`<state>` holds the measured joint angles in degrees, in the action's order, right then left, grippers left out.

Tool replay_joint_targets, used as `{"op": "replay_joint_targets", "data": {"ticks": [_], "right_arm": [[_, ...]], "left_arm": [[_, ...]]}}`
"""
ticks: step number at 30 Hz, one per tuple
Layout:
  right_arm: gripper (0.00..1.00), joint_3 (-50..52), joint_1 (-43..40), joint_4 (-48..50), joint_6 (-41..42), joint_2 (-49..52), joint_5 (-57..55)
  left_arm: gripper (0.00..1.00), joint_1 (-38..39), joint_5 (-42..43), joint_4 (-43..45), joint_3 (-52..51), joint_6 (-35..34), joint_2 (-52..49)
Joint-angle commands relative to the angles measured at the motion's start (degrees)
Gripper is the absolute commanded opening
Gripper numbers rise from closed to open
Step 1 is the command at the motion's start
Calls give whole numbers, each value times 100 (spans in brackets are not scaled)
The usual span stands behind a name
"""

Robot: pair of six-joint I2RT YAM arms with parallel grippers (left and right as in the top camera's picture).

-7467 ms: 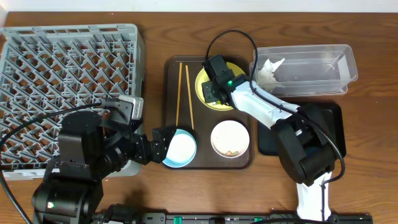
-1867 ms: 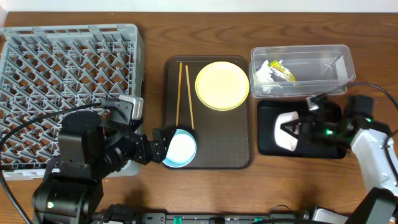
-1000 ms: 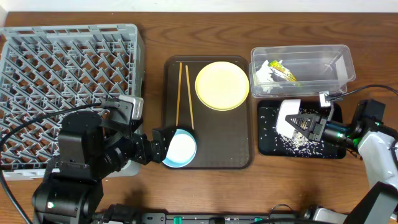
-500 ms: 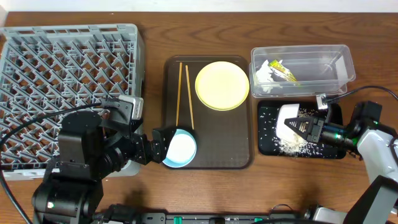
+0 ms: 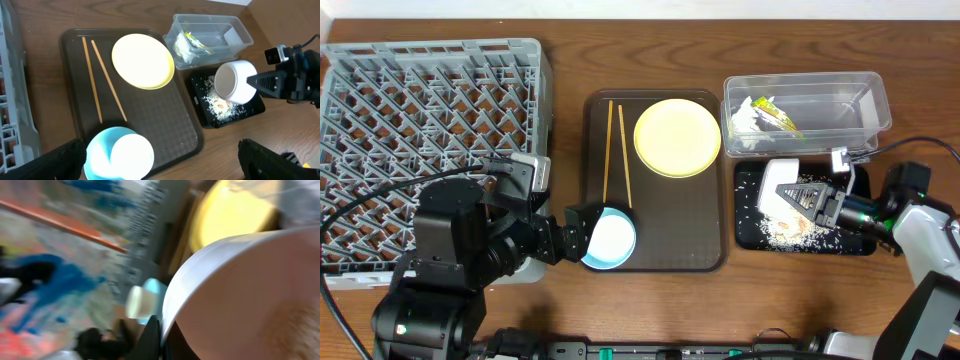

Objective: Sort waste into correct bins and load items into the dishwasher
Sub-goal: 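Hold white bowl inverted over black tray, shaking out the rice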

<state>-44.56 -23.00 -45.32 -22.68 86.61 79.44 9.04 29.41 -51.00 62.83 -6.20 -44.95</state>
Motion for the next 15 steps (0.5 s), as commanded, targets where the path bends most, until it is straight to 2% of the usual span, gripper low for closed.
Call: {"op": "replay_joint_targets", "data": {"ticks": [1, 3, 4, 6, 8, 9, 10, 11, 12, 14, 15], "right_arm": [[1, -22, 68, 24, -496, 26, 319], [1, -22, 63, 363, 516, 109, -638], [1, -22, 55, 385, 879, 136, -595], [1, -22, 68, 151, 256, 109, 216], [1, -22, 74, 44, -208, 90, 94], [1, -22, 72, 157, -79, 98, -315], [1, -22, 68, 317, 387, 122, -750], [1, -22, 59, 435, 977, 133, -852], [1, -22, 52, 426, 1102, 127, -525], [1, -22, 81, 186, 232, 55, 472], [1, -22, 101, 146, 2, 31, 431]], "left_arm": [[98, -28, -26, 0, 105, -31, 4], [98, -28, -28, 0, 105, -31, 4], [98, -28, -26, 0, 105, -33, 4], [98, -28, -26, 0, 105, -31, 4], [98, -28, -26, 0, 105, -31, 4], [98, -28, -26, 0, 105, -31, 4], [98, -28, -28, 0, 105, -31, 4], [98, -28, -26, 0, 105, -31, 4], [98, -28, -26, 0, 105, -31, 4], [98, -28, -26, 0, 105, -33, 4], [98, -28, -26, 0, 105, -31, 4]]}}
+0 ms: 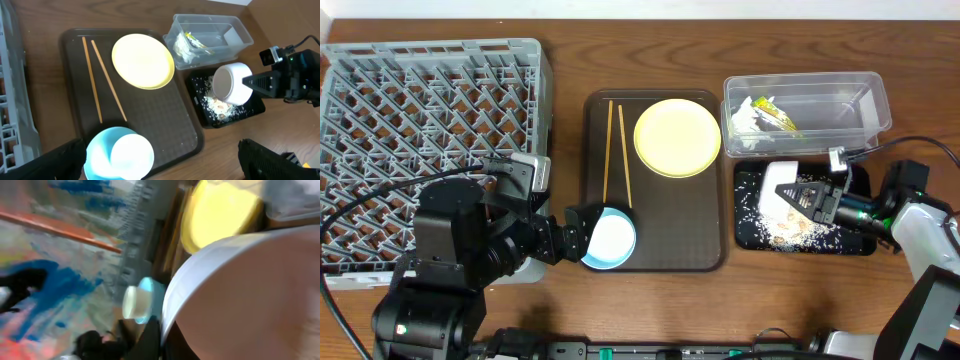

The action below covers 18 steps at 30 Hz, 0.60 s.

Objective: Sort waste into correct bins and load items into the dishwasher
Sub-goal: 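Hold white bowl inverted over black tray, shaking out the rice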

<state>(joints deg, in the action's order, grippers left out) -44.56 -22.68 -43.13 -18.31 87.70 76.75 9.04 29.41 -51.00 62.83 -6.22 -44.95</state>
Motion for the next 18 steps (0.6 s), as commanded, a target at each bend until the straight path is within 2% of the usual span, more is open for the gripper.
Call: {"op": "replay_joint_targets", "data": {"ticks": [1, 2, 3, 4, 6, 7, 9, 11, 12, 14, 16, 18], "right_arm": [[1, -22, 74, 17, -444, -81, 343], [1, -22, 72, 208, -125, -66, -188], [1, -22, 59, 391, 564, -31, -660], [1, -22, 52, 470, 1134, -22, -459], [1, -22, 118, 308, 214, -94, 1113], [1, -26, 157, 210, -94, -149, 1246], [1, -28, 199, 389, 74, -210, 291], [1, -28, 186, 566, 1078, -192, -619], [1, -28, 199, 496, 1049, -199, -219], [1, -28, 251, 282, 275, -262, 614], [1, -28, 273, 402, 337, -284, 114], [1, -28, 273, 542, 1145, -267, -621]], "left_arm": [[98, -28, -28, 0, 105, -28, 4], [98, -28, -26, 0, 105, -31, 4], [98, -28, -26, 0, 105, -28, 4], [98, -28, -28, 0, 105, -28, 4], [98, -28, -26, 0, 105, -31, 4], [98, -28, -28, 0, 105, -31, 4], [98, -28, -26, 0, 105, -31, 4], [98, -28, -26, 0, 105, -28, 4], [98, -28, -26, 0, 105, -31, 4], [98, -28, -26, 0, 105, -28, 4], [98, -28, -26, 0, 105, -31, 4], [98, -28, -28, 0, 105, -31, 4]]}}
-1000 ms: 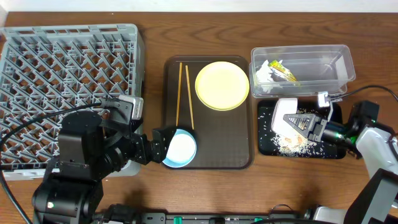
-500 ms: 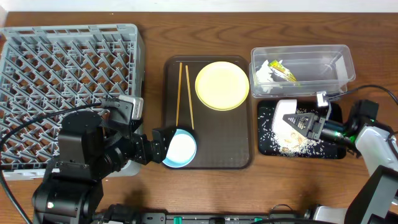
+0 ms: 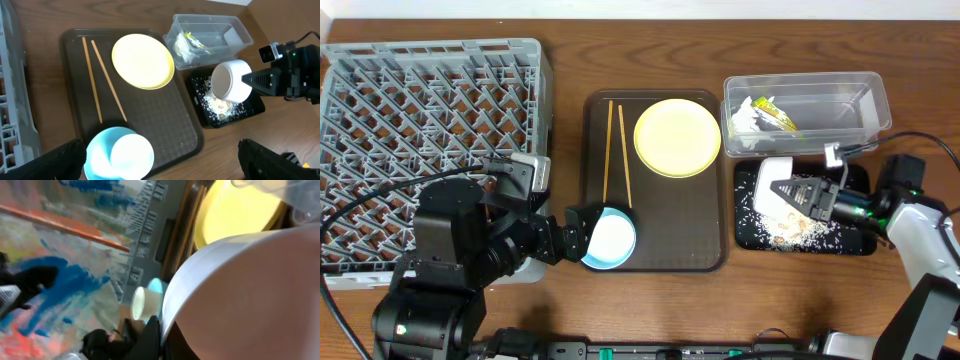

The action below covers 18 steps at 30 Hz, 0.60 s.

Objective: Sort waste into correct bins and load items into the dishwasher
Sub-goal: 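Hold white bowl inverted over black tray, shaking out the rice, then return white bowl upright onto brown tray with right gripper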

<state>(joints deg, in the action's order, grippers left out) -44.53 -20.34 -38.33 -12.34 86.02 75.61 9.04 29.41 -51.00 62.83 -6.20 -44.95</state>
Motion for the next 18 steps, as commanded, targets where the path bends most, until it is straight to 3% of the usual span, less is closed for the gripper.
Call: {"op": "replay_joint_targets", "data": {"ticks": [1, 3, 4, 5, 7, 8, 10, 12, 15, 18], "right_arm": [[1, -31, 63, -37, 485, -111, -92], [1, -33, 192, -330, -293, -210, 669], [1, -33, 275, -328, -407, -264, 382], [1, -33, 343, -232, -310, -317, -295], [1, -37, 433, 44, 925, -332, -1709], [1, -57, 466, 35, 1172, -337, -1471], [1, -146, 658, -44, 907, -448, -782], [1, -345, 1051, -70, 1117, -671, -1027], [1, -802, 1919, -144, 1276, -1036, -2144], [1, -1414, 3167, -328, 1349, -1239, -3941]], "left_arm": [[98, -28, -26, 0, 105, -33, 4], [98, -28, -26, 0, 105, -31, 4], [98, -28, -26, 0, 105, -31, 4], [98, -28, -26, 0, 105, -31, 4], [98, -28, -26, 0, 105, -31, 4], [98, -28, -26, 0, 105, -31, 4], [98, -28, -26, 0, 105, -33, 4], [98, -28, -26, 0, 105, -31, 4], [98, -28, -26, 0, 105, -33, 4], [98, -28, -26, 0, 105, -31, 4]]}}
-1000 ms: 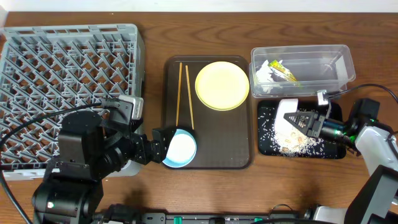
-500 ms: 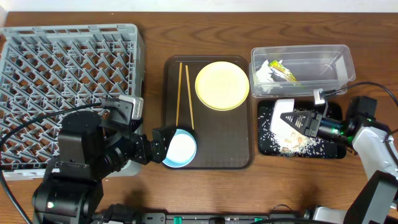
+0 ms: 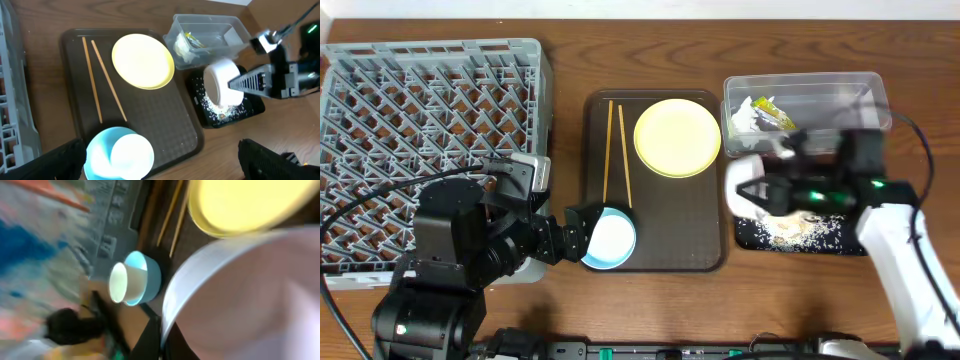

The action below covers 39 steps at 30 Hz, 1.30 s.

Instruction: Sort waste into correct bins and load items into the dishwasher

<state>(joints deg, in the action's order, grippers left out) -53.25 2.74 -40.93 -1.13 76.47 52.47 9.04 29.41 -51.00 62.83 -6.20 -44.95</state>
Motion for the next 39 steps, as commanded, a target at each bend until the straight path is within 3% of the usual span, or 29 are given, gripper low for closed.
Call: {"op": "replay_joint_targets", "data": {"ticks": [1, 5, 9, 14, 19, 24, 28, 31, 32, 39], "right_arm": [[1, -734, 1285, -136, 289, -284, -2238], [1, -1193, 2850, -109, 468, -83, -4439], [1, -1209, 3609, 149, 669, 330, -5737], [1, -1209, 3735, 109, 1058, 1029, -5657], [2, -1193, 3799, -31, 1108, 1366, -4332], [5, -1123, 4116, -201, 1722, 1631, -4518], [18, -1071, 4271, -195, 1897, 2033, -4612], [42, -1075, 4269, -166, 1952, 2103, -4662], [46, -1091, 4264, -164, 1952, 2083, -4662], [48, -1394, 4183, -238, 1952, 1593, -4660]], "left_arm": [[98, -28, -26, 0, 105, -31, 4], [98, -28, -28, 0, 105, -33, 4], [98, -28, -26, 0, 105, -33, 4], [98, -28, -26, 0, 105, -31, 4], [98, -28, -26, 0, 105, -33, 4], [98, -28, -26, 0, 105, -33, 4], [98, -28, -26, 0, 105, -31, 4], [98, -28, -26, 0, 105, -31, 4], [98, -28, -26, 0, 105, -31, 4], [98, -28, -26, 0, 105, -31, 4]]}}
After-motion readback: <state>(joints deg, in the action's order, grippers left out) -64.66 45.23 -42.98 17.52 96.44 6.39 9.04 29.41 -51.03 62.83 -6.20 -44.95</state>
